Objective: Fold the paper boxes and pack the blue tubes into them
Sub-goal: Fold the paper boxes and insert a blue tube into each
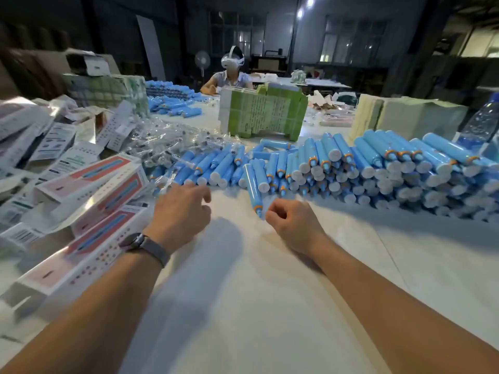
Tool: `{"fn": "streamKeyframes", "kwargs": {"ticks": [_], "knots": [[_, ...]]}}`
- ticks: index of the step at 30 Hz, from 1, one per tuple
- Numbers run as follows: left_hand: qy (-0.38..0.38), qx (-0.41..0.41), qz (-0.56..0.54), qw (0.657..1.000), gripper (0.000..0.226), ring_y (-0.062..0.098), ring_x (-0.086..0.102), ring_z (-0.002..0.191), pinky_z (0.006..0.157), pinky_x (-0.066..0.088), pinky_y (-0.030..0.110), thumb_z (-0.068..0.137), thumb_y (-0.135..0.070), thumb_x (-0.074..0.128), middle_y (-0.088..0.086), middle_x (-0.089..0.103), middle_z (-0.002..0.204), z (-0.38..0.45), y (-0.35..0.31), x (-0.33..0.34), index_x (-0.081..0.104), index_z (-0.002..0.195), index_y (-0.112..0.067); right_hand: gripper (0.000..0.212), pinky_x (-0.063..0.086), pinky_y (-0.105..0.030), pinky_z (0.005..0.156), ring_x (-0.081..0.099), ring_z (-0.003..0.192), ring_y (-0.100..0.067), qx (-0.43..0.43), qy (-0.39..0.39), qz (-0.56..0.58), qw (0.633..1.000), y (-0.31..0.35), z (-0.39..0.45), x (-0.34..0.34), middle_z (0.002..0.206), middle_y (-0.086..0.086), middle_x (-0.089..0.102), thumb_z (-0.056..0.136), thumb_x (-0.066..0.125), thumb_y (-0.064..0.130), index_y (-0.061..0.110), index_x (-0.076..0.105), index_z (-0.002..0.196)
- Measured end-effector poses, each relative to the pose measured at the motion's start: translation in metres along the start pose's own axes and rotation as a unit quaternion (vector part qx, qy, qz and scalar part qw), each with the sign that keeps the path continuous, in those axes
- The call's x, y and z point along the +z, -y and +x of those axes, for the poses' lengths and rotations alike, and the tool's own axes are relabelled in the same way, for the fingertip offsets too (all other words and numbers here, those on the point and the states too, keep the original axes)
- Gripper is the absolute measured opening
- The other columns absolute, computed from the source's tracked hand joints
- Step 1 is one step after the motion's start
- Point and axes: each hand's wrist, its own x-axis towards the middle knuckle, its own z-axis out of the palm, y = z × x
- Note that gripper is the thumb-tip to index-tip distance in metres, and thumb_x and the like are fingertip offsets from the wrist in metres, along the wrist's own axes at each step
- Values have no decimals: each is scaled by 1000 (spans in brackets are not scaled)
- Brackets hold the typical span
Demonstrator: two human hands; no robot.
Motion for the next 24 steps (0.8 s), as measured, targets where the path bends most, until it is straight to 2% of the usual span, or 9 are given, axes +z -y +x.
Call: {"fn": "streamKeyframes", "kwargs": {"ticks": [3,6,8,11,15,17,20,22,24], "knots": [[9,-87,159,983,38,33,36,126,99,33,57,86,-23,53,4,45,128,-4,7,-13,51,122,-32,26,47,-39,70,54,70,-23,8,3,4,1000,-2,-2,-1,56,7,53,87,60,24,26,54,62],[86,-154,153,972,47,42,29,133,104,29,67,90,-20,45,8,35,143,-9,13,-16,40,135,-31,21,49,-40,74,57,77,-26,10,24,8,1000,0,-4,-1,60,6,58,87,59,25,25,58,67],[103,-165,168,966,50,47,32,131,105,28,63,92,-17,41,9,32,147,-9,17,-16,35,140,-31,20,49,-41,76,58,78,-27,5,32,3,999,0,-4,-1,63,5,61,87,59,26,26,59,67],[67,-142,185,970,44,42,47,122,101,31,50,92,-14,42,9,43,136,-7,22,-20,42,133,-28,20,50,-41,76,59,76,-26,5,30,3,1000,-1,-4,-2,62,5,62,87,59,26,24,61,68],[93,-102,163,977,46,36,47,125,104,28,55,89,-8,45,3,47,137,-6,27,-22,46,128,-32,21,50,-40,75,58,74,-25,0,33,-5,999,-1,-4,0,62,6,61,87,60,25,25,61,67],[75,-82,126,986,41,35,47,121,101,37,53,93,-10,49,2,47,135,-6,22,-26,48,127,-33,19,49,-40,75,58,75,-25,-4,34,-12,999,0,-4,1,63,5,62,87,60,25,24,62,68],[-99,24,10,995,25,33,52,108,91,48,48,97,-20,58,7,50,126,-3,1,-33,56,123,-23,22,49,-40,71,55,67,-22,-14,26,-12,999,1,-5,3,58,7,59,88,62,26,27,60,66],[-254,121,-107,954,18,25,57,96,84,51,34,95,-18,65,8,54,114,1,-23,-45,63,112,-13,26,47,-40,67,51,60,-18,-13,23,20,999,5,-7,5,55,8,55,90,61,31,33,59,65],[-372,159,-225,886,11,0,56,87,73,50,12,95,-18,65,3,51,106,7,-44,-63,65,102,-9,21,45,-39,61,49,56,-12,-16,28,97,995,8,-8,3,57,8,56,91,58,39,40,61,70]]}}
